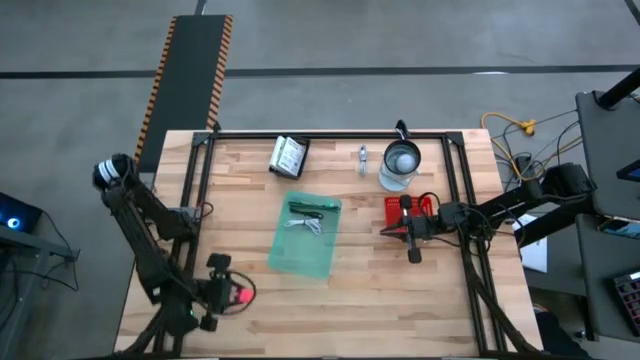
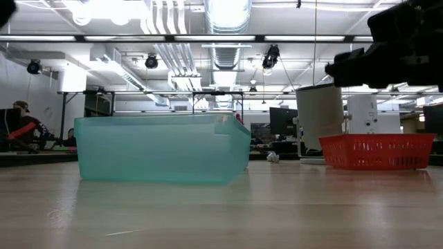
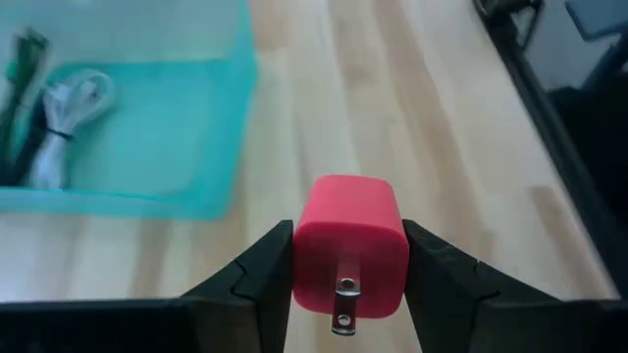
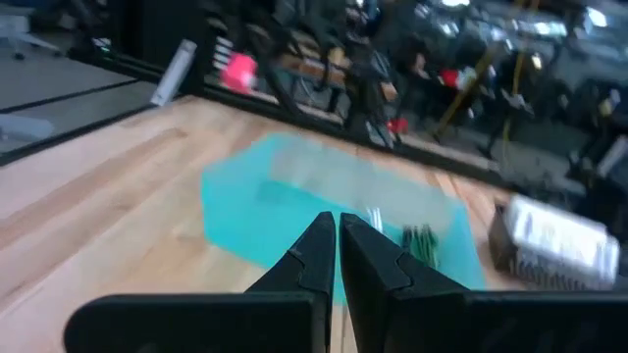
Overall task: Pick and place items into bin
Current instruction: Put the pink charger adapter into the red basket
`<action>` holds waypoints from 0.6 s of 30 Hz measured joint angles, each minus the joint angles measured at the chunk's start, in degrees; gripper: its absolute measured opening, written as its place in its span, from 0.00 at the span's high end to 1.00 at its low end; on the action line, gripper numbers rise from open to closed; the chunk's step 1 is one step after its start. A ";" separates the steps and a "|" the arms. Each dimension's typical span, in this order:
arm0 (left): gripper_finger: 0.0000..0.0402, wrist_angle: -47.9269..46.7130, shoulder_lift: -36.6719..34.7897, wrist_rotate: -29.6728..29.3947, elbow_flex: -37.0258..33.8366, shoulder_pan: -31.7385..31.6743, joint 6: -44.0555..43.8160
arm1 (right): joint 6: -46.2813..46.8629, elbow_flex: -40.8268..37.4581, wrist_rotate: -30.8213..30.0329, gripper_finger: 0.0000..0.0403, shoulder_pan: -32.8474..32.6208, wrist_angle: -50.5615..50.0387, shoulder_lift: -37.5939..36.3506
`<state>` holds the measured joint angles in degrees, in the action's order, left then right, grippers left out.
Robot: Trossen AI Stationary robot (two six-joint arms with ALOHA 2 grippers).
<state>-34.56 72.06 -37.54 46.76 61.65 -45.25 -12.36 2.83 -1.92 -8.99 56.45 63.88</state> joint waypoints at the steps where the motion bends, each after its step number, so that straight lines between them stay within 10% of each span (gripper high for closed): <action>1: 0.65 1.73 -1.84 -0.49 -2.10 -0.75 1.24 | -1.18 0.63 0.86 0.98 -0.02 0.01 0.00; 11: 0.65 26.12 -15.42 4.09 -16.47 -11.31 24.13 | -17.12 8.31 2.71 0.98 -3.63 -1.01 2.12; 18: 0.65 27.53 -16.73 5.81 -16.79 -16.09 33.79 | -25.48 19.07 -12.69 0.98 -7.30 -7.61 10.78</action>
<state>-7.03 55.33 -31.73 29.97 45.56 -11.46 -37.84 21.89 -14.62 -16.29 48.83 74.66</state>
